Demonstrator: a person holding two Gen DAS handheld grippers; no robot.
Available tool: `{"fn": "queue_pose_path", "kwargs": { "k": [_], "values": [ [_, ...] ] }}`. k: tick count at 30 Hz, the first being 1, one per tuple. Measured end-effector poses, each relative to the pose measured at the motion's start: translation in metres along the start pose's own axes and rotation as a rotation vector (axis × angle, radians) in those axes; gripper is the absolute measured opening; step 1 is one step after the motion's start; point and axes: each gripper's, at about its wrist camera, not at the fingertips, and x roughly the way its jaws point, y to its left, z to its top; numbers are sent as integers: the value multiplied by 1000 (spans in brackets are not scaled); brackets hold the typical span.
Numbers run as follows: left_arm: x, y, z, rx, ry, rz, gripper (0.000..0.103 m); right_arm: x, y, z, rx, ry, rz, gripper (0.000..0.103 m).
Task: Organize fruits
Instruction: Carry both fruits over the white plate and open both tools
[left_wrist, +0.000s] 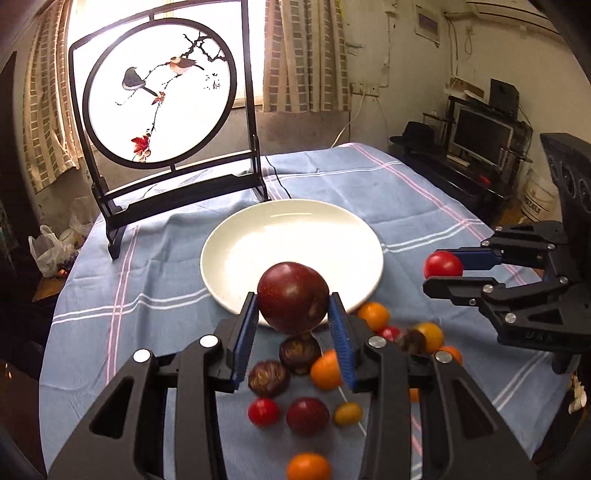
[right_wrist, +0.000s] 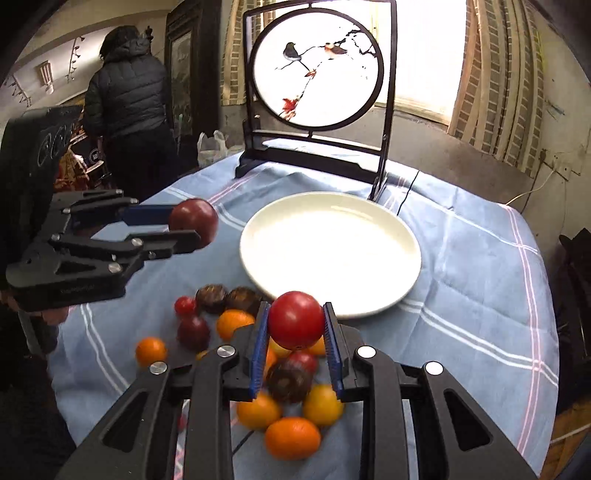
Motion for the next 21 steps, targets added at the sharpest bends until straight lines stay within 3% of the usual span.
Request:
{"fn": "queue_pose_path", "kwargs": {
  "k": [7,15,16,17,18,20,21],
  "values": [
    [75,14,43,-18,77,66,38,63,-43,54,74,31,-43,28],
    [135,27,35,-47,181,72,38,136,-58,60,96,160,-46,29],
    [138,27,34,-48,187,70,39,141,-58,61,98,168,-40,32],
    [141,27,33,-48,193,72,39,144,-58,63,97,169,-42,47],
    [144,28,33,-51,197,84,40,145,-58,63,101,160,-59,57],
    [143,29,32,-51,178,105,60,142,-62,64,125,136,-63,60],
    [141,29,32,-50,165,121,64,140,-64,65,136,131,-50,60]
  ]
}}
